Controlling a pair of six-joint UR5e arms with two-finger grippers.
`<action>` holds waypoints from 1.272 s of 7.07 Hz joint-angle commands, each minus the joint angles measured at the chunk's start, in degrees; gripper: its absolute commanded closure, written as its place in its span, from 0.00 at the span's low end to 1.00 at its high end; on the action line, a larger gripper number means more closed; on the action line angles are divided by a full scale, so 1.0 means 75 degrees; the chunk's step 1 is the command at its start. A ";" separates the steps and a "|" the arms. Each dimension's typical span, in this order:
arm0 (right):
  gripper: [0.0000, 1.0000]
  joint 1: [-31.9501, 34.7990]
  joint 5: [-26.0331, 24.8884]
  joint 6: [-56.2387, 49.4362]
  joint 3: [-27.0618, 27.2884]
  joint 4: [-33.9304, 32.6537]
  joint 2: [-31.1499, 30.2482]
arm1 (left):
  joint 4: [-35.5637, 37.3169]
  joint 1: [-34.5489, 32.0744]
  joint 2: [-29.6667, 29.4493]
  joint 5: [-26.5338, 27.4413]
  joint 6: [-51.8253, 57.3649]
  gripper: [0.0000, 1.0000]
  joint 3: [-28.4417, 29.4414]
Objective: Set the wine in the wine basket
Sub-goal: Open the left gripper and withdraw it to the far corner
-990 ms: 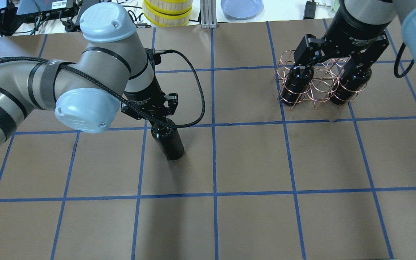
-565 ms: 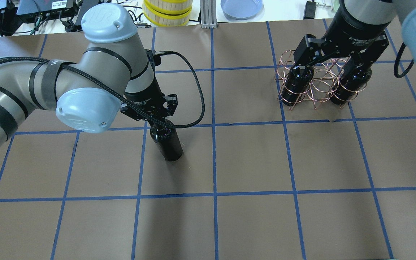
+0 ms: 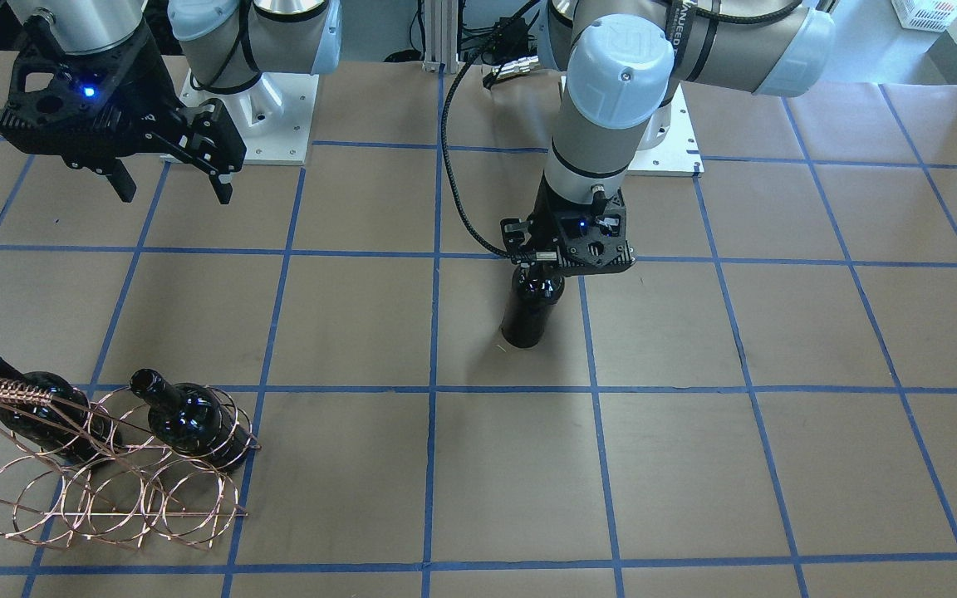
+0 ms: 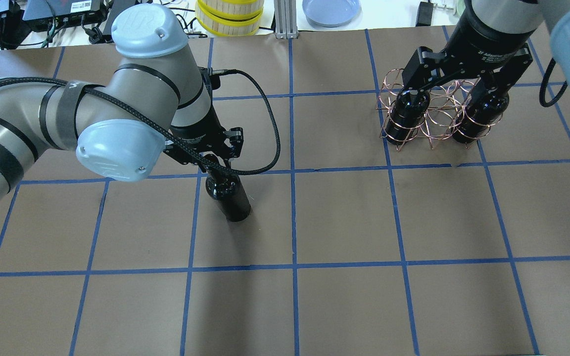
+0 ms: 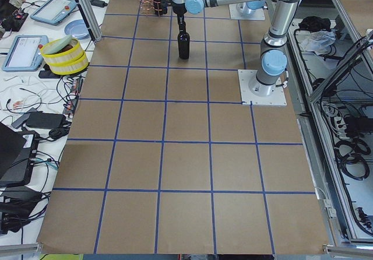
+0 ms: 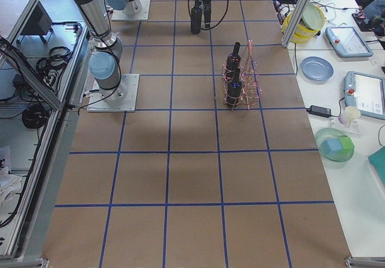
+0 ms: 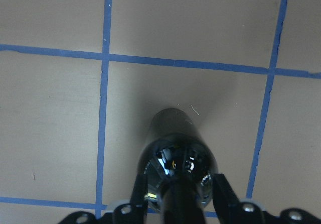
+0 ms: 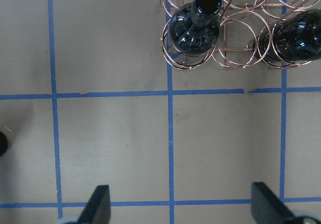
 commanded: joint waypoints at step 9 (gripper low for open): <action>0.00 0.1820 0.0114 0.1716 -0.1589 -0.0170 0.1661 | -0.3596 0.2561 0.1137 -0.0212 0.1944 0.13 0.2954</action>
